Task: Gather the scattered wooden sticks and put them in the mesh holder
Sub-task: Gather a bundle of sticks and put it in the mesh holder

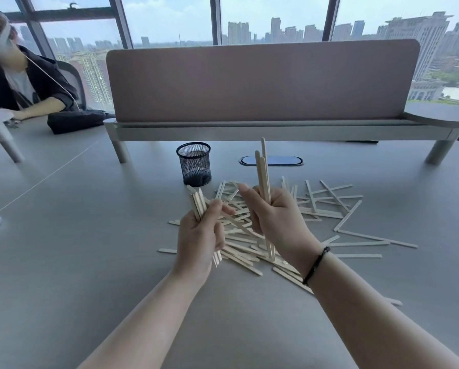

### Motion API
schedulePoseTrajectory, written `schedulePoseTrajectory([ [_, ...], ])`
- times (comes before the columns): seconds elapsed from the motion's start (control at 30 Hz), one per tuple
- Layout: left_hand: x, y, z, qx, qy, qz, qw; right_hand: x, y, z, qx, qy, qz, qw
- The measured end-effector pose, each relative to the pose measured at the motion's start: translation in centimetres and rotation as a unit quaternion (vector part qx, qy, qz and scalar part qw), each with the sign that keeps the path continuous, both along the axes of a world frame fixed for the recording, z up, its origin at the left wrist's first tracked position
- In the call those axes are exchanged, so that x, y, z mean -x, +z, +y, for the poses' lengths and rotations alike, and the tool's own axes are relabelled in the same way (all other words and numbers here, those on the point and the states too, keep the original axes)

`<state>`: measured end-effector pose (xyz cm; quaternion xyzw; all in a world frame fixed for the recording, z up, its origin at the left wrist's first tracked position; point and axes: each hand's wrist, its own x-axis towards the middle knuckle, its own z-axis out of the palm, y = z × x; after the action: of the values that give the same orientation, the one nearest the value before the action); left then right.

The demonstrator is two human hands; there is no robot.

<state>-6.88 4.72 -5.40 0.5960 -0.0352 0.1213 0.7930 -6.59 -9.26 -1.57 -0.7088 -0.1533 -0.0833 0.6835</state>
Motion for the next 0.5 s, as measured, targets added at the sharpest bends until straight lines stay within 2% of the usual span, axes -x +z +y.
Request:
schedulePoseTrajectory([
  [0.1,-0.5,0.2,0.6,0.033,0.052,0.019,0.998,-0.1,-0.6,-0.3,-0.006,-0.031,0.010,0.999],
  [0.23,-0.2,-0.2,0.6,-0.128,0.107,-0.038,0.985,-0.2,-1.5,-0.8,-0.015,-0.067,0.022,0.997],
  [0.4,0.0,-0.9,0.3,-0.218,0.055,-0.095,0.970,0.1,-2.5,-0.5,0.004,-0.062,0.031,0.998],
  [0.5,0.2,-0.7,0.0,-0.212,0.032,-0.101,0.971,0.0,-2.6,-0.4,0.008,-0.060,0.037,0.997],
])
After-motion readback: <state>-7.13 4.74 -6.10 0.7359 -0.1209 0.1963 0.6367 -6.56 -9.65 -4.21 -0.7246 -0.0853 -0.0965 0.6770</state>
